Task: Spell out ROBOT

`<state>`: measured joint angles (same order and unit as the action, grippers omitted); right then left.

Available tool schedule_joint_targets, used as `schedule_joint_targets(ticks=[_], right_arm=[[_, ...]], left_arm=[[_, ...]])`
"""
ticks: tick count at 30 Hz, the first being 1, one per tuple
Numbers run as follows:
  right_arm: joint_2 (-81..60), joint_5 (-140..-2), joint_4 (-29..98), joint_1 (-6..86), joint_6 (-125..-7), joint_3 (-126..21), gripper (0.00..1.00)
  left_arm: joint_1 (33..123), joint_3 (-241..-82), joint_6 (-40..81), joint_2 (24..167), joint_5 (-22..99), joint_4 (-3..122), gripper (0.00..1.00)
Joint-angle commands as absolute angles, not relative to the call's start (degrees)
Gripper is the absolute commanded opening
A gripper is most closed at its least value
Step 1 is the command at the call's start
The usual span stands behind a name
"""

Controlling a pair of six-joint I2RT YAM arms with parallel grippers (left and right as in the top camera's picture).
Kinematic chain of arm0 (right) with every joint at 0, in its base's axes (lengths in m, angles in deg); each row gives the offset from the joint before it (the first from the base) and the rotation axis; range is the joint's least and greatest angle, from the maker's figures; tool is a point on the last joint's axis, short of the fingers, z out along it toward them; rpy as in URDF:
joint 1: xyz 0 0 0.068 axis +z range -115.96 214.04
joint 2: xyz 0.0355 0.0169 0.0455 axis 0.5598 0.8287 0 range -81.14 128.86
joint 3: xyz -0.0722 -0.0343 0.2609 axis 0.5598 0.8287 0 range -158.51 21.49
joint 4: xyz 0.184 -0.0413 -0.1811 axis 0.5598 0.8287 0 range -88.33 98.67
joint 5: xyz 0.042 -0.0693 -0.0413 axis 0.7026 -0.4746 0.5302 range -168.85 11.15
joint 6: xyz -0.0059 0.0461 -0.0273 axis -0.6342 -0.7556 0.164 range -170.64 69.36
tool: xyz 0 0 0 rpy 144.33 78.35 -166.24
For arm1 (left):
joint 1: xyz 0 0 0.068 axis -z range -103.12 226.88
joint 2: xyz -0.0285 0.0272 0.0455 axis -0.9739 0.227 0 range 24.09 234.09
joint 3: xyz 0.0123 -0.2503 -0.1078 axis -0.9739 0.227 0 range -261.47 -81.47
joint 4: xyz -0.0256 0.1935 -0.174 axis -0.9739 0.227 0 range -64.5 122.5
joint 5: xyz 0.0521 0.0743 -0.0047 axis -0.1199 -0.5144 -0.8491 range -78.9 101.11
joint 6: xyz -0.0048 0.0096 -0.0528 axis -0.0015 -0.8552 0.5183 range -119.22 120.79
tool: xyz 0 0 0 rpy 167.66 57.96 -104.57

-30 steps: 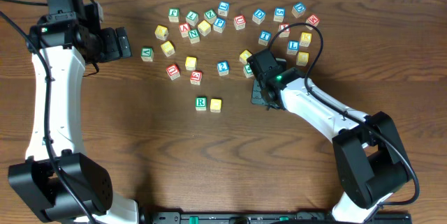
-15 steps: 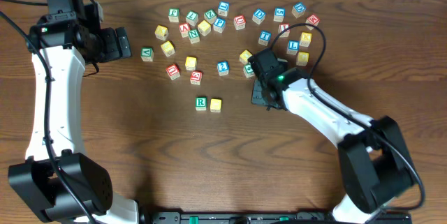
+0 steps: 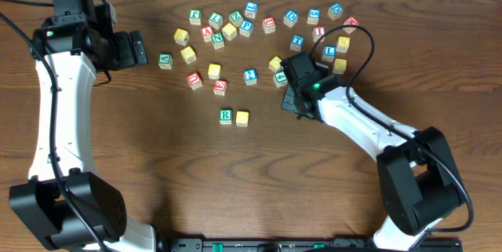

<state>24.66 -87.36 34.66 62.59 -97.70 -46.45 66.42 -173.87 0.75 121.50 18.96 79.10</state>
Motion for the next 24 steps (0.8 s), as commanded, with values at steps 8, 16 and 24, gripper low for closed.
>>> schedule_joint_targets(ticks=[8, 16, 24], right_arm=[[24.96, -88.24, 33.39, 62.40, -99.02, -46.54, 0.01], [26.08, -87.65, 33.04, 62.42, -98.47, -45.88, 0.02], [27.32, -87.27, 38.51, 62.38, -98.29, -45.88, 0.01]], left_arm=[[66.29, -175.10, 0.58, 120.65, 19.49, 79.21, 0.98], [66.29, -175.10, 0.58, 120.65, 19.49, 79.21, 0.98], [66.29, -175.07, 0.58, 120.65, 19.49, 79.21, 0.98]])
